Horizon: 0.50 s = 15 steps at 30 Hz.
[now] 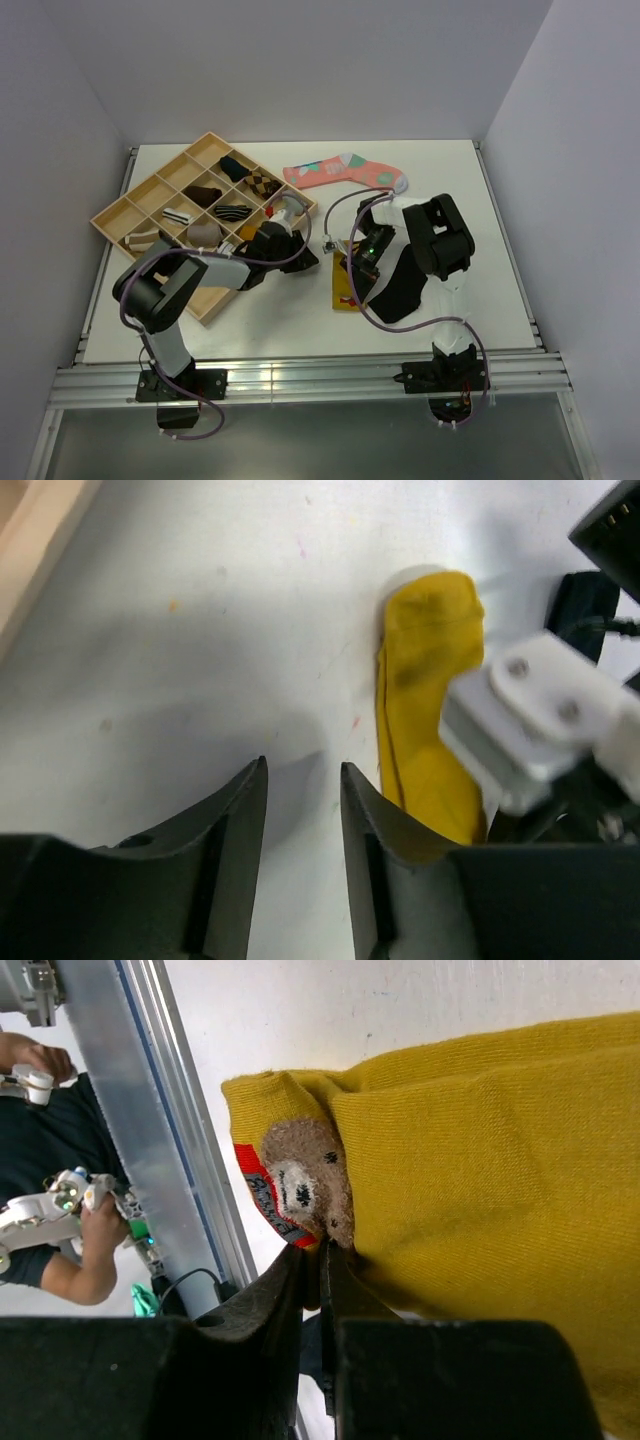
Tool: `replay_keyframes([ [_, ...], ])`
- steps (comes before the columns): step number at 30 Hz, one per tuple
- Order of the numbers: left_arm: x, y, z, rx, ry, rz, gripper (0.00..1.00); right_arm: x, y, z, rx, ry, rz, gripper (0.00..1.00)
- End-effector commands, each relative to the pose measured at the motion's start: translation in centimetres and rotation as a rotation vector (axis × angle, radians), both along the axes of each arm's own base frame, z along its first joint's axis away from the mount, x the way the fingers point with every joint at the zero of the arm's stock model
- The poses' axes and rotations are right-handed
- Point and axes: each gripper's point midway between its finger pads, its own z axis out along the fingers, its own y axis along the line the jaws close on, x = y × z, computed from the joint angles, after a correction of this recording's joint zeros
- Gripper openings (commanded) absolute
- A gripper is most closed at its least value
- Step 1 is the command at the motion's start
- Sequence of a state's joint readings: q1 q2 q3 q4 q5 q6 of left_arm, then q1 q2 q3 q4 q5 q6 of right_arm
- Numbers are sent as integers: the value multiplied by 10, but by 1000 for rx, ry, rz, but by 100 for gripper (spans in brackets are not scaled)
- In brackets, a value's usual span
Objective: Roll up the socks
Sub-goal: Roll the sock at the center of the board.
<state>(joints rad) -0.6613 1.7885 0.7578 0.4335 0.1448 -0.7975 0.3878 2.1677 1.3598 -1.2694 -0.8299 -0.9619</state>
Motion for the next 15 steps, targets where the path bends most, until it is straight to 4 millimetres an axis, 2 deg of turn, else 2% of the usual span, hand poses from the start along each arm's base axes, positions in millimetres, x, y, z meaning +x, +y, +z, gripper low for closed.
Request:
replay_keyframes([
  [1, 0, 1, 28, -9, -167, -16, 41, 14, -15, -23, -64, -71, 65, 7],
  [3, -12, -4, 41, -19, -241, -60, 42, 13, -15, -19, -61, -65, 70, 7],
  [4, -20, -5, 40, 6, -287, -109, 42, 15, -15, -19, -65, -69, 72, 7],
  [6, -37, -21, 58, -31, -366, -201, 44, 13, -16, -19, -65, -61, 75, 7],
  [9, -58, -36, 66, -67, -426, -342, 46, 12, -17, -21, -71, -50, 79, 7],
  [13, -69, -50, 72, -105, -458, -449, 49, 10, -18, -25, -81, -45, 75, 7],
  [15, -75, -56, 68, -112, -453, -509, 48, 10, -18, -25, -78, -41, 72, 7],
])
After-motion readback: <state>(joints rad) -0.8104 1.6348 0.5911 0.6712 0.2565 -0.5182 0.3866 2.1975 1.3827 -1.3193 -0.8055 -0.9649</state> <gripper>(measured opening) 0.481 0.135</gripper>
